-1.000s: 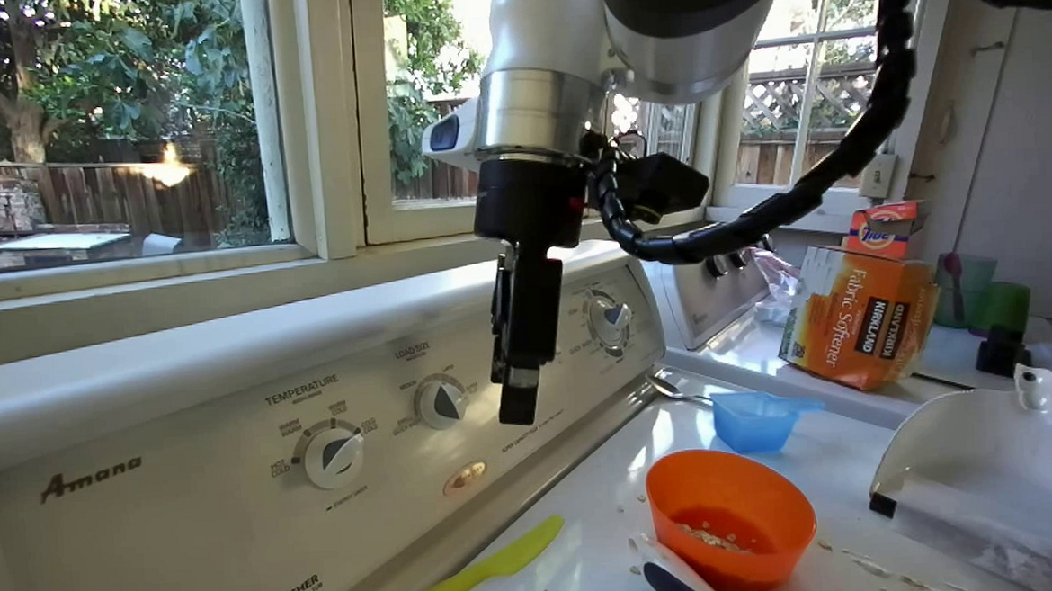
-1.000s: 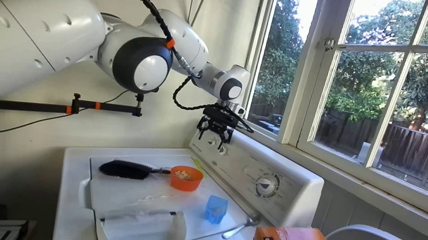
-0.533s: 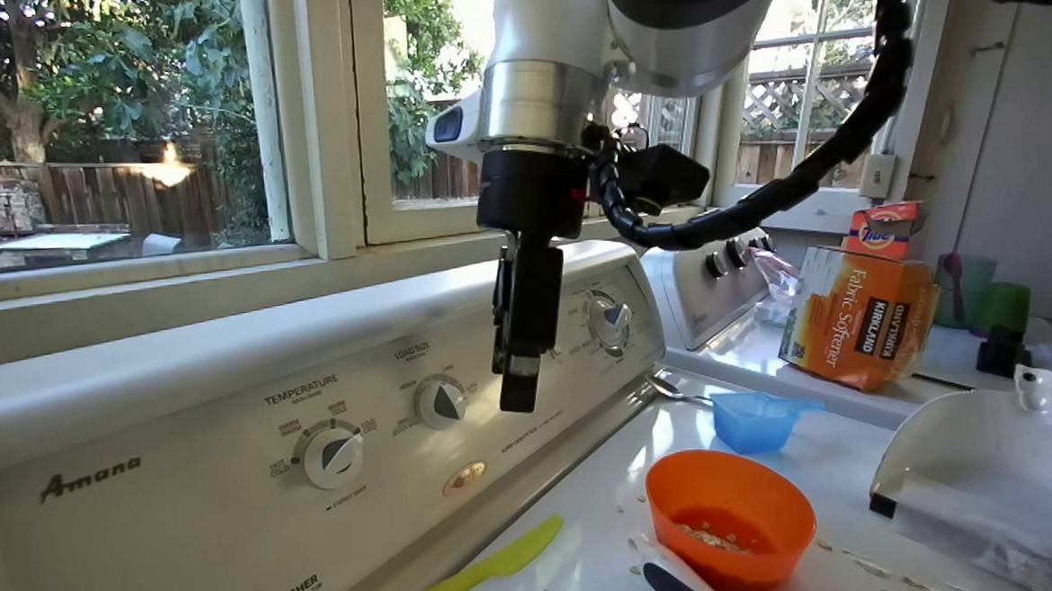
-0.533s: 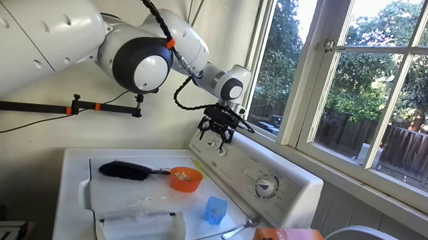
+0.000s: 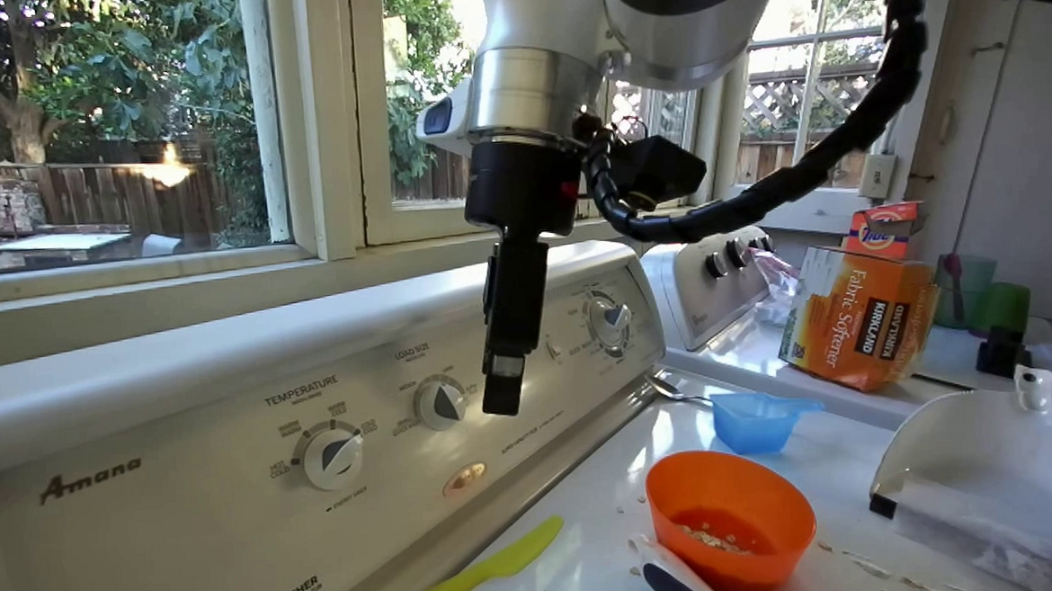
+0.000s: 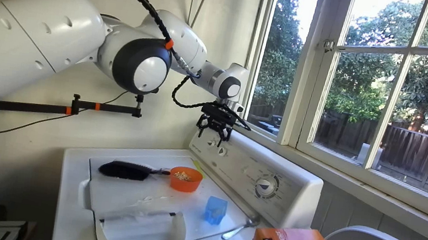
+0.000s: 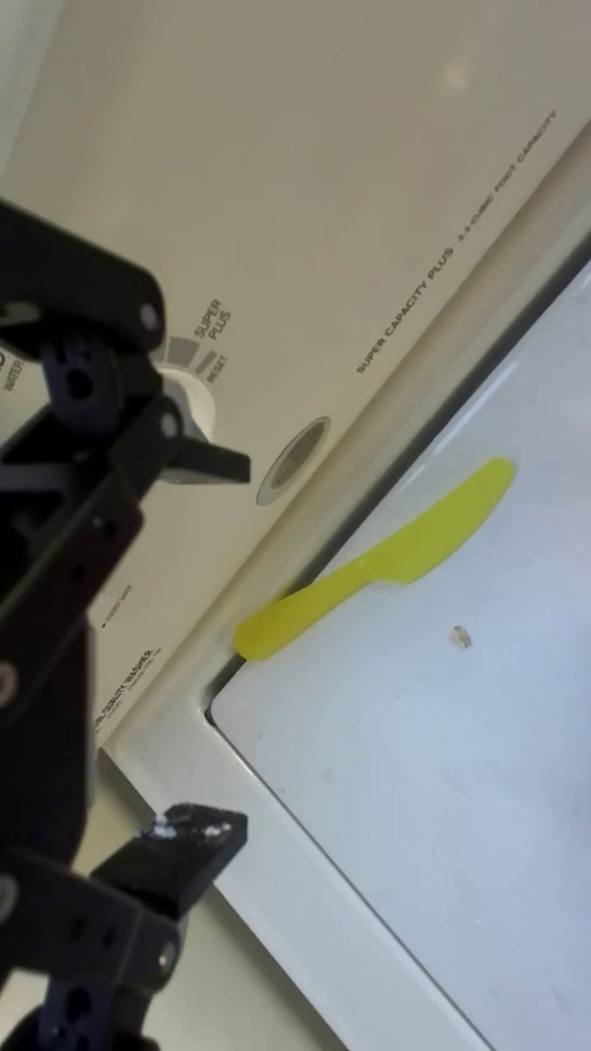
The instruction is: Rotate the button of the device anticlockwise
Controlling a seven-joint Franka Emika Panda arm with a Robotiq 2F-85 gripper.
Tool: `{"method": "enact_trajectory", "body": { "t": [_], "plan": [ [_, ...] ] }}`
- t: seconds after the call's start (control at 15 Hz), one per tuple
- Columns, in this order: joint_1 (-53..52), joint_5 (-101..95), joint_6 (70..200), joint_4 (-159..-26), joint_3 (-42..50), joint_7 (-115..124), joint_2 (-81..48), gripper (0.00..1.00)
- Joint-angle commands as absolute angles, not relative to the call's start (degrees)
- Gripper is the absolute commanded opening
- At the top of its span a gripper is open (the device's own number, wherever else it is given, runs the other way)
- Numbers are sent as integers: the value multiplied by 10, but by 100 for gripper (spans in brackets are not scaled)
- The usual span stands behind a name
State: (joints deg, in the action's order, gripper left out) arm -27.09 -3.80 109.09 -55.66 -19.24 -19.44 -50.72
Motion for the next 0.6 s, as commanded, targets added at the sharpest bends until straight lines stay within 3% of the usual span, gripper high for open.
{"method": "enact_trajectory", "body": {
  "t": [0.0,0.53],
  "plan": [
    [-289,-33,1085,-509,-195,-180,-541,100],
    [-326,-26,1087,-416,-176,-190,-616,100]
  ]
}}
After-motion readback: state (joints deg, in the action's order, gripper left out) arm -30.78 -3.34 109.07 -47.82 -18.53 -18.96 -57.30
